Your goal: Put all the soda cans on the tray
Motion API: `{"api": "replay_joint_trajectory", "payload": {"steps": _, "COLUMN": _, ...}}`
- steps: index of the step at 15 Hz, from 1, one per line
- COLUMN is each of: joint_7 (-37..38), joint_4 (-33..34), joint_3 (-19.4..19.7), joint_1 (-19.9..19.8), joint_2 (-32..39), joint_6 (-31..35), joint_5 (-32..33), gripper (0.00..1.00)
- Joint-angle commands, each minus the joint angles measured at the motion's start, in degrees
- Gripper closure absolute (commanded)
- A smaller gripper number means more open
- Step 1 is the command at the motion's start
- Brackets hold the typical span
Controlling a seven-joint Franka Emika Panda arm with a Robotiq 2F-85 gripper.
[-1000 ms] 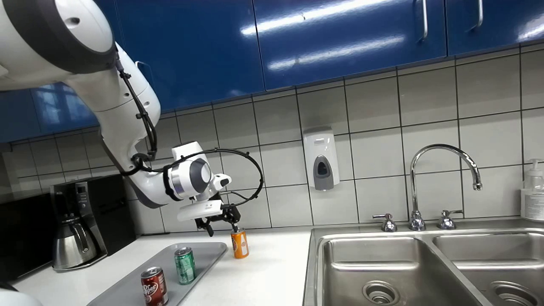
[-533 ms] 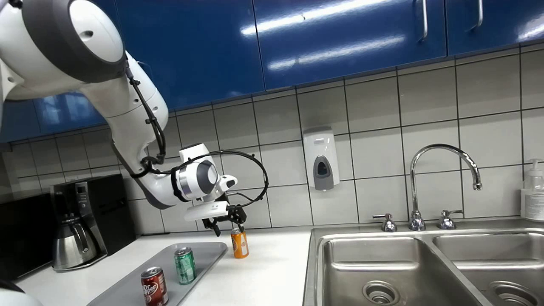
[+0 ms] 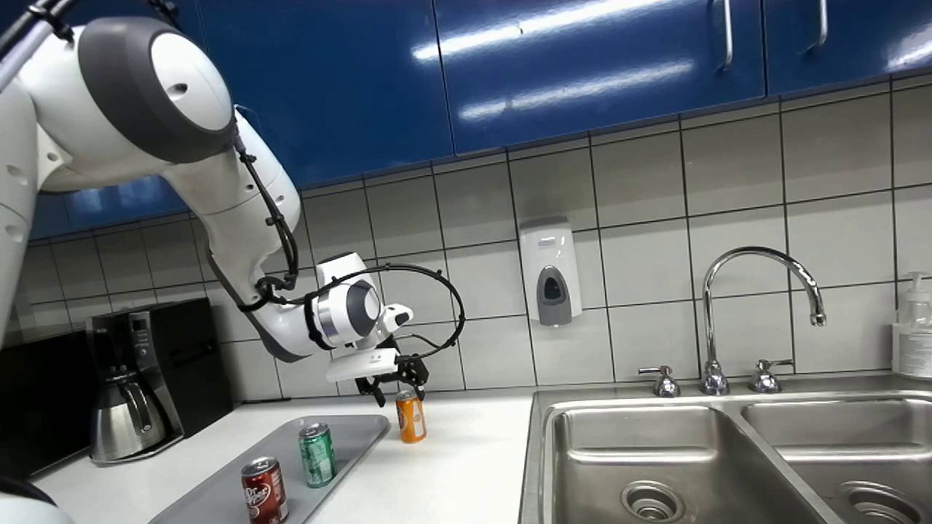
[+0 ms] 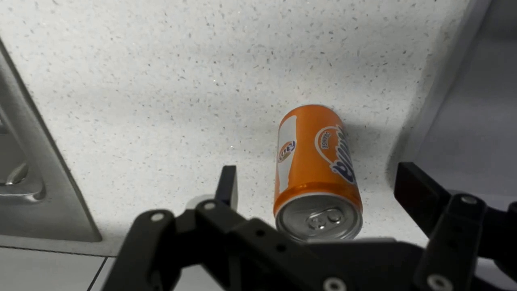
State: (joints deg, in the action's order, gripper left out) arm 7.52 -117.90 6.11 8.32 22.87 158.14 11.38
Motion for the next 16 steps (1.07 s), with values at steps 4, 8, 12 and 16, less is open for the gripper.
{"api": "replay_joint_trajectory", "payload": {"steps": 4, "joint_7": 2.0, "joint_4": 6.4, "joint_3": 1.0, "joint_1": 0.9, "joint_2": 4.3, "joint_6": -3.5, "joint_5": 1.5, "gripper": 0.0}}
{"api": "replay_joint_trajectory", "payload": {"steps": 8, "joint_7": 1.7, "joint_4": 8.6, "joint_3": 1.0, "joint_1": 0.7, "joint_2": 6.2, "joint_6": -4.4, "joint_5": 1.1, "gripper": 0.0}}
{"api": "replay_joint_trajectory", "payload": {"steps": 12, "joint_7": 1.3, "joint_4": 10.5, "joint_3": 0.8, "joint_1": 0.7, "joint_2": 7.7, "joint_6": -5.0, "joint_5": 0.9, "gripper": 0.0}}
{"api": "replay_joint_trajectory", "payload": {"steps": 16, "joint_7": 1.2, "joint_4": 12.0, "joint_3": 0.7, "joint_1": 0.7, "joint_2": 9.0, "joint_6": -5.8, "joint_5": 0.7, "gripper": 0.0}}
